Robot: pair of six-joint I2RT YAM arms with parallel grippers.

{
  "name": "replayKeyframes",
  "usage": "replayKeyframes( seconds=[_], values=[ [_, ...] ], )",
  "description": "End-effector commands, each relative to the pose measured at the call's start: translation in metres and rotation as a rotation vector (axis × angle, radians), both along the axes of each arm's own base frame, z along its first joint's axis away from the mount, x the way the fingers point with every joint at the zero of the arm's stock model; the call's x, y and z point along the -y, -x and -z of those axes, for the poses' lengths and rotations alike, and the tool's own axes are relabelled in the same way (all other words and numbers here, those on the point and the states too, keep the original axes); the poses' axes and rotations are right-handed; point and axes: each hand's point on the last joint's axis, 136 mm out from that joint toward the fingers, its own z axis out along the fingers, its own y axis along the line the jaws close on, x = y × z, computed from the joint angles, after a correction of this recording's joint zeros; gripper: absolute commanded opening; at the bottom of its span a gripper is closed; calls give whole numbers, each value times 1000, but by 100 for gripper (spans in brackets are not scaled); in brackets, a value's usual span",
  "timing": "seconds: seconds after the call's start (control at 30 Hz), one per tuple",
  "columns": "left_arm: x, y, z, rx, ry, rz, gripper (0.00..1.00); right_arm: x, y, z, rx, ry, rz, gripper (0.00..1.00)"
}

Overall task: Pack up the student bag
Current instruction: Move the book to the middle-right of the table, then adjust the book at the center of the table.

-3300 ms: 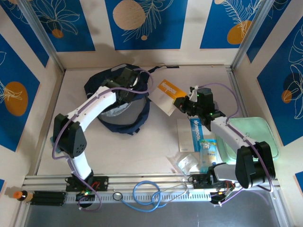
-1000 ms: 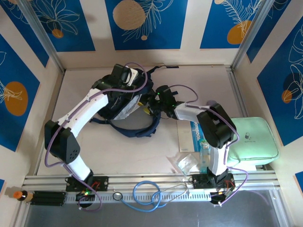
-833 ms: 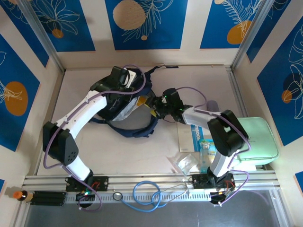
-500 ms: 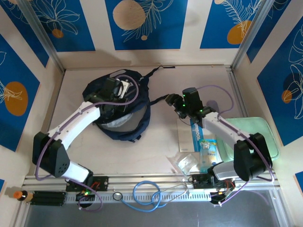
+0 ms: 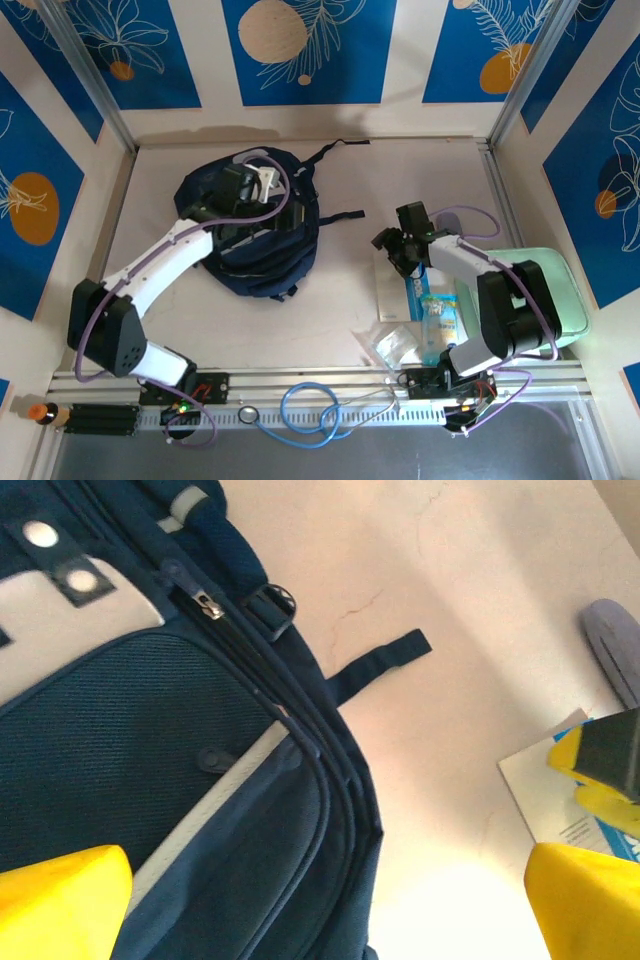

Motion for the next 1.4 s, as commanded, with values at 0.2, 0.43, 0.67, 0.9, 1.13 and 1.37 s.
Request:
replayKeyframes(
  seconds=[0.2,0.43,0.67,0.9,1.13,1.37],
  values=[
    [48,-4,2,-76,130,38,100,-15,-11,21,-59,-92,16,74],
    [81,-1,20,-163,170,43,99,-32,-47,26,-26,-129,33,72],
    [133,13,42,-262,214,98,96,-45,-80,-4,87,-225,-43,70],
    [174,26,67,-355,288,138,91,5,-57,-19,105,-83,-98,70],
    [192,26,98,-455,299,112,81,33,-25,1,-1,-57,-147,70],
    [197,25,122,-514,275,100,74,20,-14,12,-35,-142,-204,67]
  ],
)
